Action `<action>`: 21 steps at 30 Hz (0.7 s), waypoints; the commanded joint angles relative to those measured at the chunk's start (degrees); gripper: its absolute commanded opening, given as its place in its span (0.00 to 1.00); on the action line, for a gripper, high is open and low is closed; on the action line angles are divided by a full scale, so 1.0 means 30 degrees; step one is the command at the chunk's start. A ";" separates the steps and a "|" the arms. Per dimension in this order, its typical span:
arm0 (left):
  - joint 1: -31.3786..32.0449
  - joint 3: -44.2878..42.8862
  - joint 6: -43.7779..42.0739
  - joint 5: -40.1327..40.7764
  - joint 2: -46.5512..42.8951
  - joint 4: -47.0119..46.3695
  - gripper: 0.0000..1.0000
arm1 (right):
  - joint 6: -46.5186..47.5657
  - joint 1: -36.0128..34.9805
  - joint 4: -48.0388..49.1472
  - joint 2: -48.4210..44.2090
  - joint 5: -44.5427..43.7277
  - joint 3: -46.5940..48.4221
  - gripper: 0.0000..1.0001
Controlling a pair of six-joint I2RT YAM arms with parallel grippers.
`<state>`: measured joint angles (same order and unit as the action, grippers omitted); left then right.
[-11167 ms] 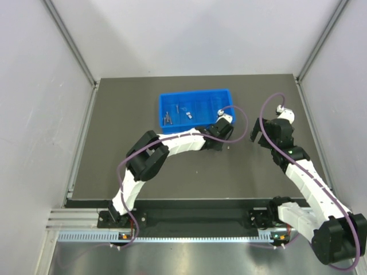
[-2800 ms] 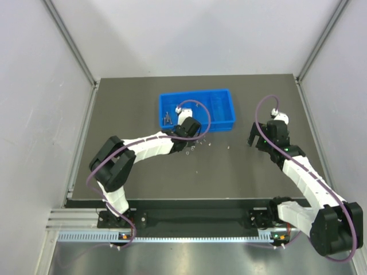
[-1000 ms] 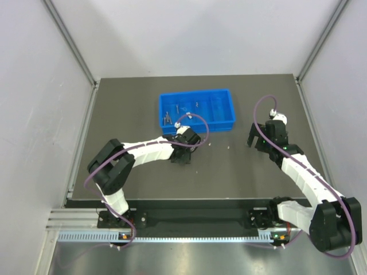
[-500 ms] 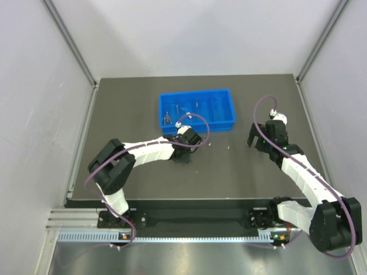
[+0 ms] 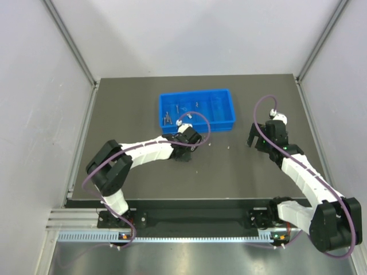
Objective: Sort the screws and nuts into containers
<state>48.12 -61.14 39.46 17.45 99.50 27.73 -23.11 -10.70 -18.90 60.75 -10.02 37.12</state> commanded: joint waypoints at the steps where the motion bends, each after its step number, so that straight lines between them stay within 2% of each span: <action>1: 0.0074 -0.1588 -0.0906 0.0598 -0.1351 -0.0569 0.02 | -0.0059 0.0197 0.0410 -0.0504 -0.0380 0.0252 1.00; 10: -0.0160 -0.7557 -0.3865 0.1829 0.0637 -0.2091 0.03 | -0.0059 0.0197 0.0351 -0.0738 -0.0527 0.0194 1.00; 16: -0.1361 -1.1542 -0.4833 0.1768 0.4152 -0.2768 0.03 | -0.0088 0.0197 0.0322 -0.0856 -0.0614 0.0018 1.00; 21: -0.2035 -1.3249 -0.5039 0.1566 0.6468 -0.3352 0.04 | -0.0059 0.0197 0.0322 -0.0652 -0.0849 0.0076 1.00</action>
<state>43.07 -97.69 26.02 21.71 116.55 19.92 -23.14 -10.68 -18.90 59.61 -11.05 37.12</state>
